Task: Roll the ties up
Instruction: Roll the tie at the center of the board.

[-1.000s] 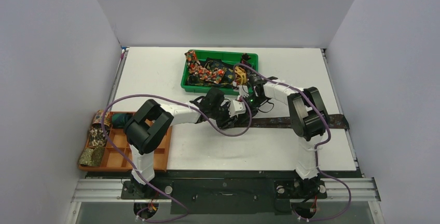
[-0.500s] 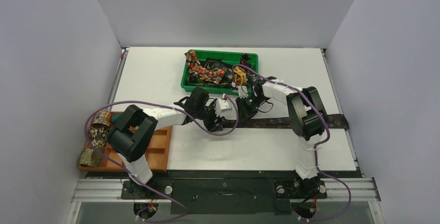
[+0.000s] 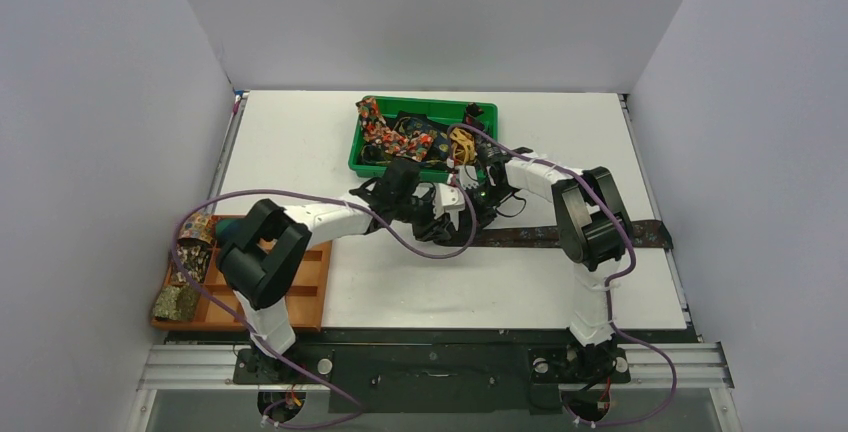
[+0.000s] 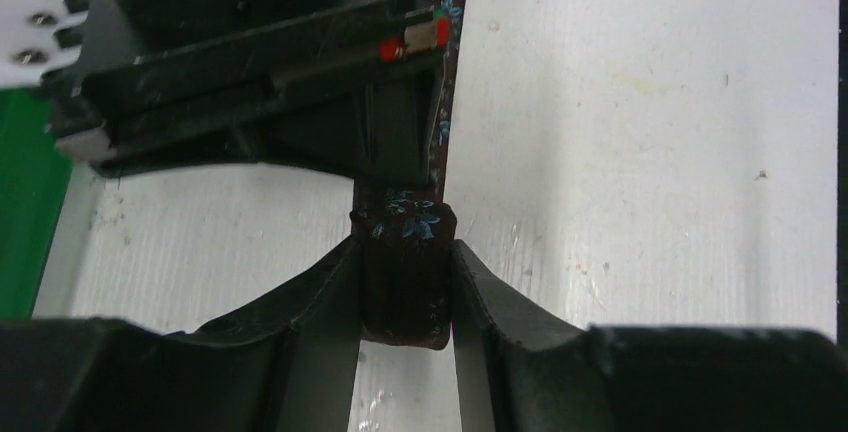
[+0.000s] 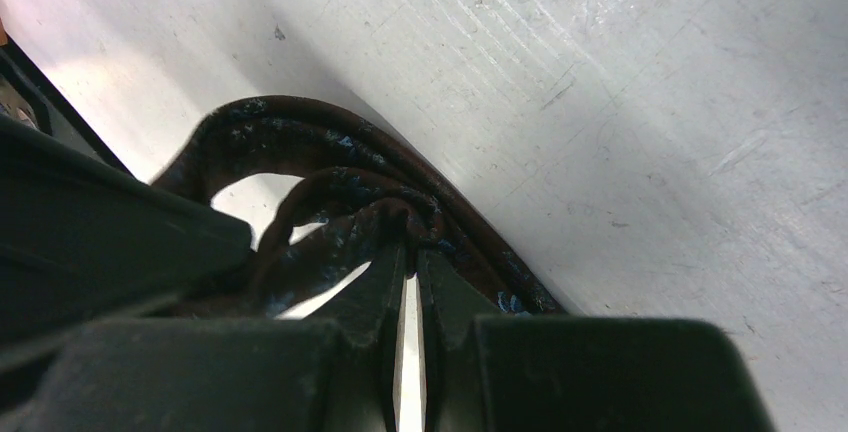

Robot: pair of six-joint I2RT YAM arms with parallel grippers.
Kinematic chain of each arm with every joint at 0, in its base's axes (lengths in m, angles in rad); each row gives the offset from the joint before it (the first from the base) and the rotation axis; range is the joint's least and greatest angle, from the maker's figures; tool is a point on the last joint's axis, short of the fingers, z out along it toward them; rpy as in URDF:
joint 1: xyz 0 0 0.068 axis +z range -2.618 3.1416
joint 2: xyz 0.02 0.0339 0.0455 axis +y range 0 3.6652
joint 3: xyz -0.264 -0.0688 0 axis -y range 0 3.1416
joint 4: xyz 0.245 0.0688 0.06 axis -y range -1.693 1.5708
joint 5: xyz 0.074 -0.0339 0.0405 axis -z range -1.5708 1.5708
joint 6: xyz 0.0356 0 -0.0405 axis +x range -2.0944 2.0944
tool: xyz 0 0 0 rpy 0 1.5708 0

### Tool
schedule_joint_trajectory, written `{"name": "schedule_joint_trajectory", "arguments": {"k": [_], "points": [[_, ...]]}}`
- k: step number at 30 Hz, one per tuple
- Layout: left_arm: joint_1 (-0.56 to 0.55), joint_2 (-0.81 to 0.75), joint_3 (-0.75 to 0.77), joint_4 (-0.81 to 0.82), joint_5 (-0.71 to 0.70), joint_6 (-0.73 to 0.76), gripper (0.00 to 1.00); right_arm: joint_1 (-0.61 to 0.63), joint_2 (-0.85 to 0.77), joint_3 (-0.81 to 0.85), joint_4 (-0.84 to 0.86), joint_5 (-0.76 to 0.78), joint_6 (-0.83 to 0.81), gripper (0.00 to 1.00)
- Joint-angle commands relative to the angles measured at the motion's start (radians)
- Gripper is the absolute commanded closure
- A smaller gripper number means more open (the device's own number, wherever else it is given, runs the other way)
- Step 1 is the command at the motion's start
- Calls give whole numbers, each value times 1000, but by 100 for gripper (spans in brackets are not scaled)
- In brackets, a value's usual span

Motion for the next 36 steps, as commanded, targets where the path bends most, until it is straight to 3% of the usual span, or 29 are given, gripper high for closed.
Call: {"name": "schedule_joint_trajectory", "arguments": {"k": [1,7,15,25,36], "points": [[-33,64,73,35,27,-32,68,7,39,-14,1,160,-32,100],[-64,153,116,66,-60,-75,68,4,25,-14,1,115,-29,100],[-62,215,121,-33,-119,-50,72,-34,-31,-29,-11,29,-22,100],[-45,218,115,-109,-53,-9,73,-108,-123,-43,-58,-135,-28,74],[-51,222,130,-122,-51,-6,71,-67,-46,7,-10,-173,32,67]]}}
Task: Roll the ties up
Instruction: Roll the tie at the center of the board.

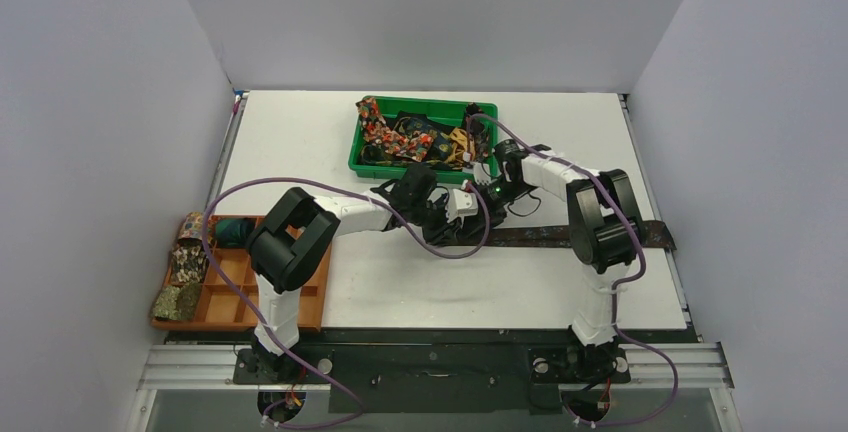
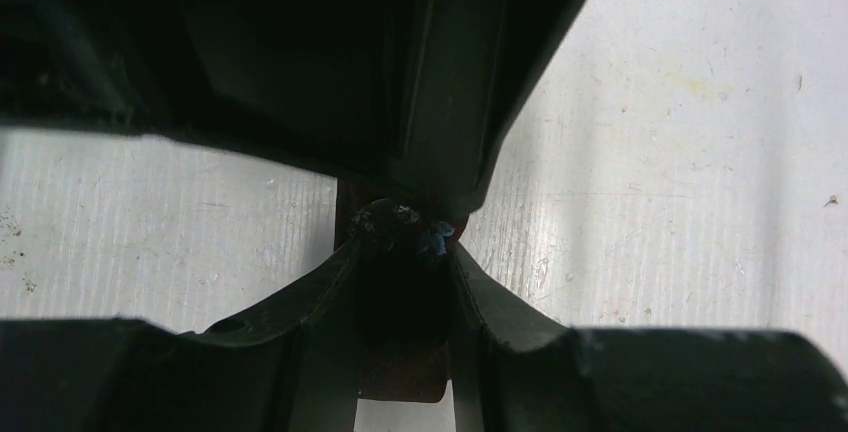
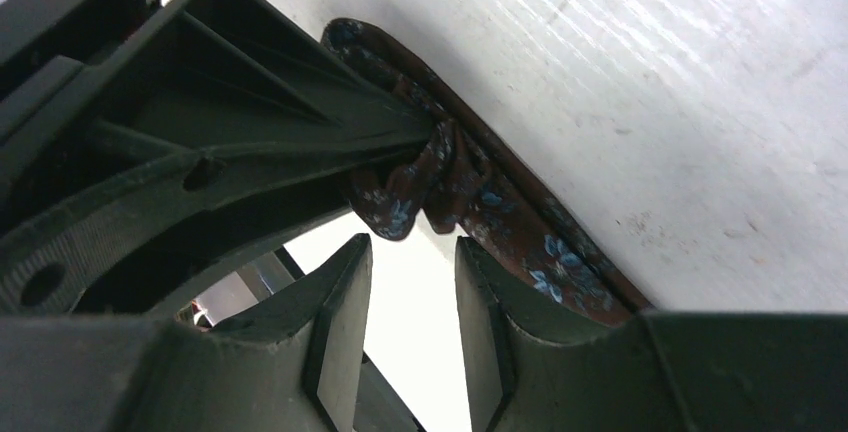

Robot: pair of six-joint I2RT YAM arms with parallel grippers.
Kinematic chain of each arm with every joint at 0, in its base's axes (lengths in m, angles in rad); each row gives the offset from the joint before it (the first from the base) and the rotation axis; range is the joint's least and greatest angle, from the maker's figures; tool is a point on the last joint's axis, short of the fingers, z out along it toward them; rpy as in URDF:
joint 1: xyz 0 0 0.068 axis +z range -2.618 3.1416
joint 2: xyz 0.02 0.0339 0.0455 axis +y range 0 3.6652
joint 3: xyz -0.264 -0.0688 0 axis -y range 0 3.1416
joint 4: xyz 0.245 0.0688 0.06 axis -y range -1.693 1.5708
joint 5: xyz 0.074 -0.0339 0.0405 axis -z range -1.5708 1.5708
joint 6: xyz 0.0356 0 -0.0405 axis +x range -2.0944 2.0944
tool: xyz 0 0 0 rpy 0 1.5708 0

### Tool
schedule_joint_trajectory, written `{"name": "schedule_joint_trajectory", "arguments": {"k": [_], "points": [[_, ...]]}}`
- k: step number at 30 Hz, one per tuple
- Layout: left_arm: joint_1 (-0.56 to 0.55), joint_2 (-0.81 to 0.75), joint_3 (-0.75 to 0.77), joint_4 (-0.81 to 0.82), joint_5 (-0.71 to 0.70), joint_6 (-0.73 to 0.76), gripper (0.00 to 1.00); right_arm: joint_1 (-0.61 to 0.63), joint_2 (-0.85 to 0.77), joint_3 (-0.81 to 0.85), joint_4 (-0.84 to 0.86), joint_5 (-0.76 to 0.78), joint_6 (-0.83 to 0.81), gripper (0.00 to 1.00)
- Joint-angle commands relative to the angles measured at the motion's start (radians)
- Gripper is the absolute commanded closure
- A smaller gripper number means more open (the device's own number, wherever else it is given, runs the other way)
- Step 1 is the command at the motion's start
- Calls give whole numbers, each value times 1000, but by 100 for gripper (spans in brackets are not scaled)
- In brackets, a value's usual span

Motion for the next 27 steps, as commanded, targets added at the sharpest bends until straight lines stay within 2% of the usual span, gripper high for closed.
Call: {"name": "schedule_joint_trajectory", "arguments": {"k": [1,8,11,12,14,20,23,27], "points": [[-2,36,14,-93,-13,17,71,26,21,51,44,-36,32,66],[-5,41,17,-103,-10,28,70,27,40,59,81,-43,46,66],[-5,45,26,-104,-12,29,67,29,41,57,85,-42,46,82],[-5,46,28,-107,-12,28,67,29,42,52,84,-37,46,91],[-4,43,39,-115,-12,28,63,26,46,44,78,-18,38,100],[9,-51,-13,33,7,-43,39,9,47,17,70,23,21,100],[-6,-80,-24,111,-18,-50,35,5,46,10,69,20,17,100],[-28,-57,-1,137,-62,-42,32,3,43,10,67,12,15,100]]}}
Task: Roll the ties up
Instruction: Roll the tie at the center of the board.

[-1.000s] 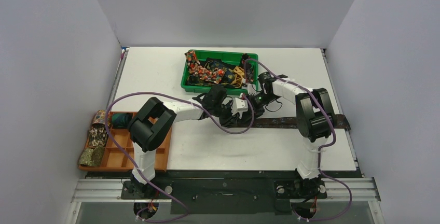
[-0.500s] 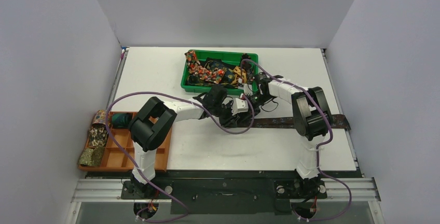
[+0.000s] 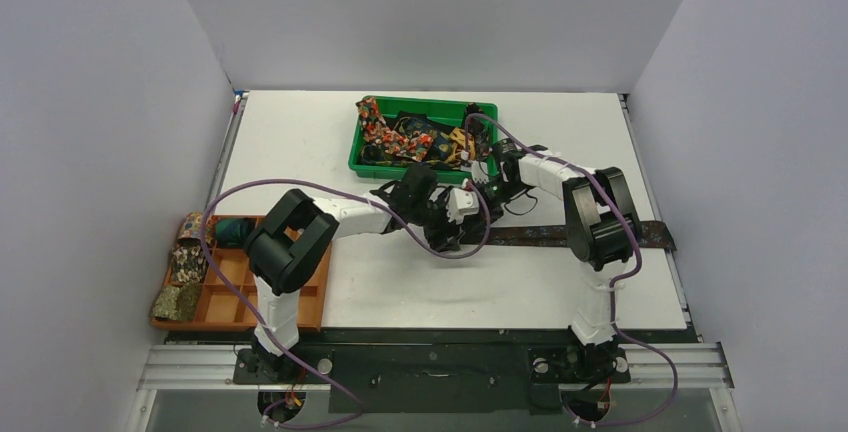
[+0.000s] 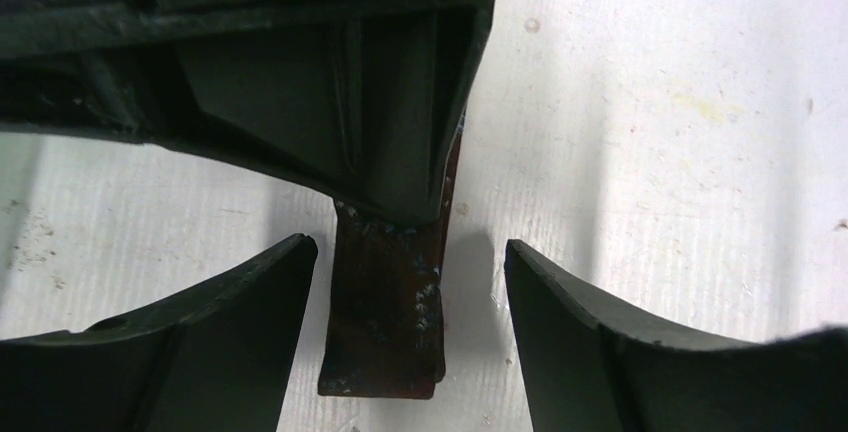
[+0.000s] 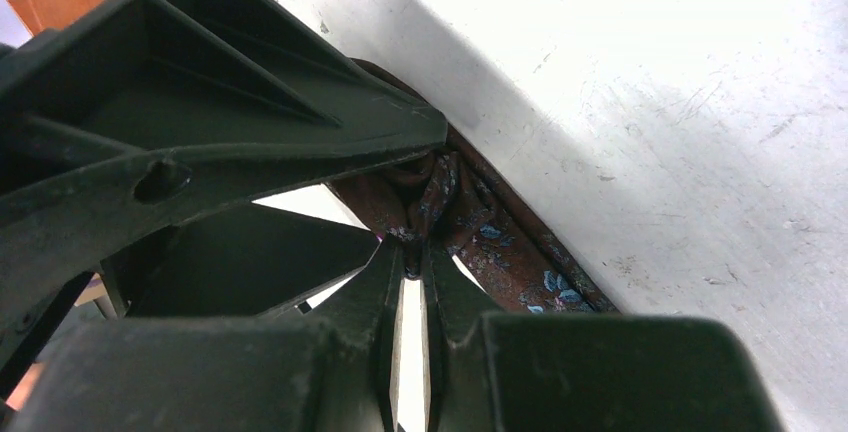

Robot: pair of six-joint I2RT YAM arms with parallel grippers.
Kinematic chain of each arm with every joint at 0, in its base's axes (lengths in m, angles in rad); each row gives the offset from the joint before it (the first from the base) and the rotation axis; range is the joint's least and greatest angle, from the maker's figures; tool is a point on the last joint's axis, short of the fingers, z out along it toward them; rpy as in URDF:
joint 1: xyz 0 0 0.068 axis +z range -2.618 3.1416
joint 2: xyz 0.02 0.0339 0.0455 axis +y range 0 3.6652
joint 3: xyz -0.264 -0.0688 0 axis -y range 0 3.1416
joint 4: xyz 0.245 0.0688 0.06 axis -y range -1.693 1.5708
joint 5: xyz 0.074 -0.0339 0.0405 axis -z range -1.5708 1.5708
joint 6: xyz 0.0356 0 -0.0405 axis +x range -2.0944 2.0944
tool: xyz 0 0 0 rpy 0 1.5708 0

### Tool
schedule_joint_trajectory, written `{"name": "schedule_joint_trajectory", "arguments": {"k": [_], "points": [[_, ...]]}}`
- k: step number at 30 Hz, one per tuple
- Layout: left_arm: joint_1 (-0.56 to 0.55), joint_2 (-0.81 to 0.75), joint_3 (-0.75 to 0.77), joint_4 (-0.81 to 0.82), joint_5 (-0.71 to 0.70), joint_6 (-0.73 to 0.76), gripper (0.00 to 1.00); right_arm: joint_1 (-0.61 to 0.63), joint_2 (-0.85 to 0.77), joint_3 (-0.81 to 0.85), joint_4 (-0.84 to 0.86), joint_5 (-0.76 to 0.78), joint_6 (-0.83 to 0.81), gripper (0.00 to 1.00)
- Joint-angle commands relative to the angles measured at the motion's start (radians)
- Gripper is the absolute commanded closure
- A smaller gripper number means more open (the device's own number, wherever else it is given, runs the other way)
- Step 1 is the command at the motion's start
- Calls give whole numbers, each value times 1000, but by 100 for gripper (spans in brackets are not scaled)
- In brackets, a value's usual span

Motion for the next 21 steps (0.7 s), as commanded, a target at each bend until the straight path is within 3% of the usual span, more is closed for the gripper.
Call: {"name": "schedule_joint_trajectory", "arguments": {"k": [1,7,14,21], "points": [[-25,-33,26,99,-51,-4,32,-8,7,-9,16,13,-23,100],[-43,34,65,125,-87,4,34,-10,7,-10,14,-3,-29,100],[-51,102,107,-19,-98,62,55,-19,-22,-5,-11,-45,-41,100],[-44,63,20,-103,-89,125,65,-84,-38,-26,-22,31,-29,100]]}}
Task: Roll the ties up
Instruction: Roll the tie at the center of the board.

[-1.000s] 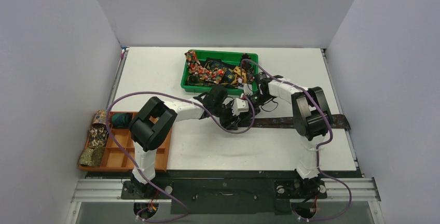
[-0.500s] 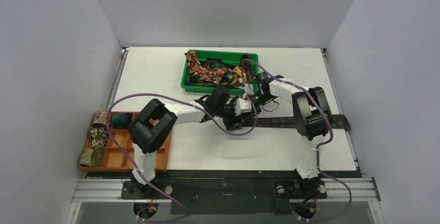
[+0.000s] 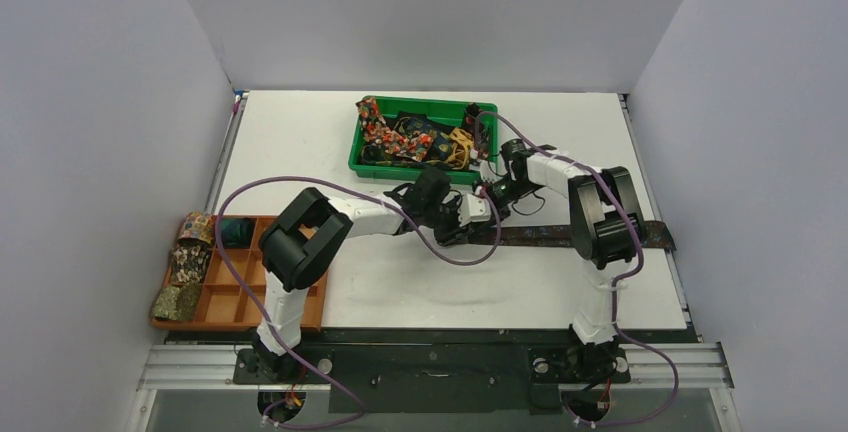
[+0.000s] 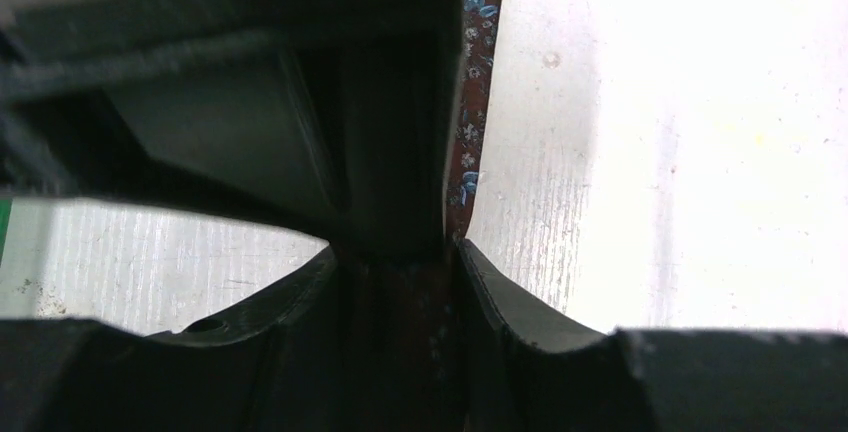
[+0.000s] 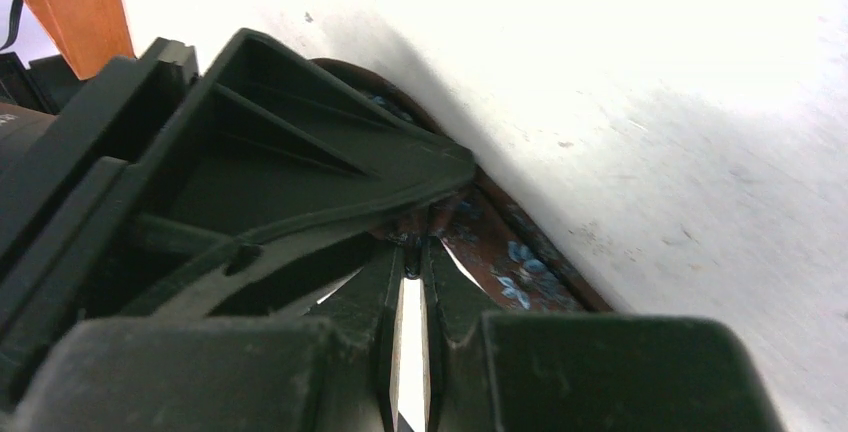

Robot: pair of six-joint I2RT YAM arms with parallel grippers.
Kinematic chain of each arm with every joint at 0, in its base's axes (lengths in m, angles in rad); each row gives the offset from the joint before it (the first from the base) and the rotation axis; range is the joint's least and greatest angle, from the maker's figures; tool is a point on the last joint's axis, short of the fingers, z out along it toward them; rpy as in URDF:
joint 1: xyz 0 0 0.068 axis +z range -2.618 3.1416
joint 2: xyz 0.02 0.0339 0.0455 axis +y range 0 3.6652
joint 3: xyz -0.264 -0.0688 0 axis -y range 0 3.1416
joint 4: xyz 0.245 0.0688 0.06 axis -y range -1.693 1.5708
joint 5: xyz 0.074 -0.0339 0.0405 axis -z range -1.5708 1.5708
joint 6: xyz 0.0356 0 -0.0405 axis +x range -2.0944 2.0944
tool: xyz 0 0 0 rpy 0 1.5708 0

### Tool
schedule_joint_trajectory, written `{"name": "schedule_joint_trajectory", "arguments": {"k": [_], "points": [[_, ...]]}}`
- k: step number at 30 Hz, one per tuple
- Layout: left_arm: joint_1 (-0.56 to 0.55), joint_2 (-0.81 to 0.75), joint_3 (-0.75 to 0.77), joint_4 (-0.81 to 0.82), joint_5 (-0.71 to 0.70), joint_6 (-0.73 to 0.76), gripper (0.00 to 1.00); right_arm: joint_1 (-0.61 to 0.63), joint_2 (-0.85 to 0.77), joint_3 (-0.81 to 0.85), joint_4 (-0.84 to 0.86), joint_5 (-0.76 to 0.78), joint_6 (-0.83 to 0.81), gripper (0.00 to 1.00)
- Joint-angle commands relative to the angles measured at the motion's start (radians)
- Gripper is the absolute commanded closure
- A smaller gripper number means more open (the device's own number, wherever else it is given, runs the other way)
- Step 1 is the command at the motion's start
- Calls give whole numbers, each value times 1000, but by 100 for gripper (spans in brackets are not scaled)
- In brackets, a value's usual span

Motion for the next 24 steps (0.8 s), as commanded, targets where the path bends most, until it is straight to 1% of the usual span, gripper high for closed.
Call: {"name": "schedule_joint_trajectory", "arguments": {"k": [1,7,9,13,15,17,20,24], "points": [[6,-20,-57,-122,-7,64,65,-54,-27,-22,-11,92,-19,100],[9,-17,-40,-133,1,64,65,-35,35,-15,-18,167,-18,100],[14,-15,-30,-132,12,48,63,-22,45,-15,-13,202,-21,100],[39,-57,-60,-83,53,8,45,-5,67,-7,-11,266,-33,100],[58,-92,-98,-23,63,-19,40,2,69,-13,-12,296,-47,100],[79,-125,-130,32,75,-31,38,7,68,-22,-12,316,-56,100],[89,-143,-151,56,82,-31,38,14,66,-34,-9,335,-65,100],[85,-145,-150,60,107,-23,41,16,56,-46,-1,338,-65,100]]}}
